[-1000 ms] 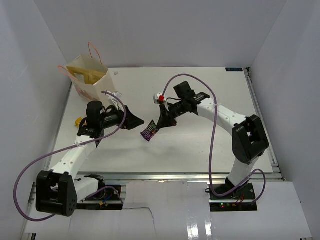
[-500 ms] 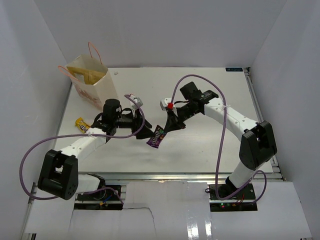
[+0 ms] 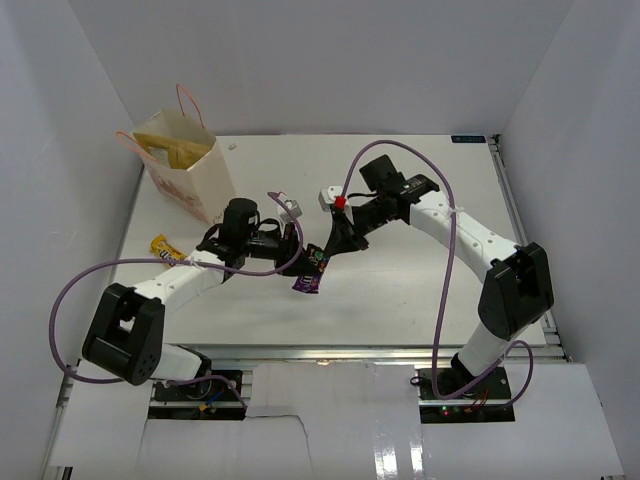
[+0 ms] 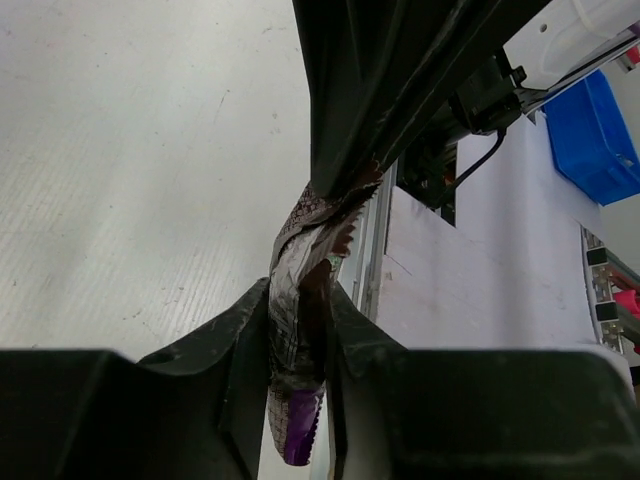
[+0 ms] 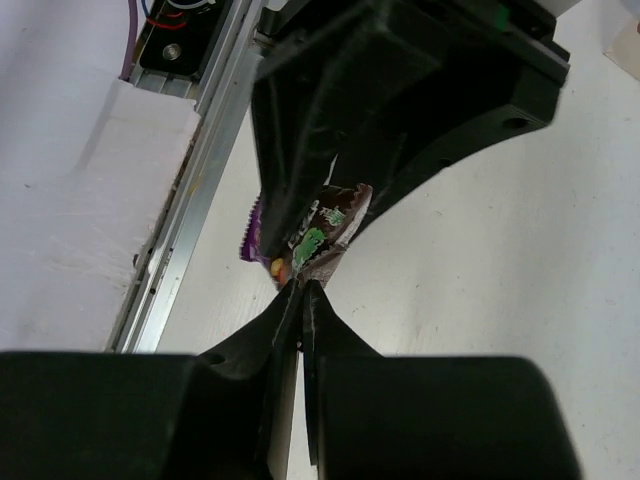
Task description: Place the snacks into the paper bag
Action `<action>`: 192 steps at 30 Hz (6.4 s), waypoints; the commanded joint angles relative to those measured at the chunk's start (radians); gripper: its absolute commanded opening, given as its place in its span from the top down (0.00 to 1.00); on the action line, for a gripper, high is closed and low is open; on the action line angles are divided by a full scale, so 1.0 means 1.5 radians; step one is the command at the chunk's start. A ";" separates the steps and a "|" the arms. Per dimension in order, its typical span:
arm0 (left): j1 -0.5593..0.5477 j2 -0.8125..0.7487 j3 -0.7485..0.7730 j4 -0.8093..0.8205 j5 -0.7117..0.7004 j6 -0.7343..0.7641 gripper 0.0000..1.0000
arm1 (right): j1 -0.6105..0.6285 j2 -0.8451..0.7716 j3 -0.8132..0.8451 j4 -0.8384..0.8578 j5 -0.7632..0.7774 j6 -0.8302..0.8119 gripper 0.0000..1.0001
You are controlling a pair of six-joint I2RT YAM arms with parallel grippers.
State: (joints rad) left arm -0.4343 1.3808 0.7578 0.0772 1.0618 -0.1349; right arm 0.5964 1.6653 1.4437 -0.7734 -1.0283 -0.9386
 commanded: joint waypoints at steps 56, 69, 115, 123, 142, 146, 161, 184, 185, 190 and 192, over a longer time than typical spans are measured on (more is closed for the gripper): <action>0.401 0.319 0.901 -0.525 -0.754 -0.674 0.33 | -0.249 -0.132 -0.253 0.333 0.114 0.320 0.16; 0.400 0.086 0.664 -0.310 -0.502 -0.336 0.26 | -0.249 -0.125 -0.238 0.266 0.061 0.221 0.15; 0.526 0.245 0.264 -0.481 -0.846 -0.393 0.39 | -0.255 -0.067 -0.236 0.304 0.237 0.309 0.16; 0.529 0.179 0.241 -0.466 -0.810 -0.373 0.63 | -0.255 -0.078 -0.247 0.301 0.234 0.309 0.16; 0.530 -0.157 0.446 -0.486 -0.824 -0.473 0.91 | -0.255 -0.071 -0.226 0.298 0.218 0.297 0.16; 0.528 -0.105 0.571 -0.464 -0.765 -0.447 0.94 | -0.255 -0.071 -0.225 0.298 0.216 0.296 0.16; 0.410 0.245 0.843 -0.496 -0.634 -0.563 0.95 | -0.255 -0.089 -0.245 0.300 0.229 0.296 0.16; 0.389 0.228 0.803 -0.510 -0.659 -0.580 0.29 | -0.259 -0.092 -0.250 0.304 0.229 0.296 0.16; 0.389 0.224 0.815 -0.509 -0.655 -0.559 0.28 | -0.259 -0.093 -0.249 0.303 0.230 0.297 0.16; 0.387 0.099 0.703 -0.326 -0.436 -0.348 0.03 | -0.263 -0.106 -0.220 0.285 0.268 0.342 0.13; 0.381 -0.007 0.596 -0.185 -0.347 -0.264 0.02 | -0.271 -0.120 -0.210 0.283 0.301 0.358 0.09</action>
State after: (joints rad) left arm 0.1528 1.6119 1.7679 -0.4721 0.2802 -0.7624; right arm 0.2108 1.5478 1.0676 -0.3443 -0.6441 -0.4545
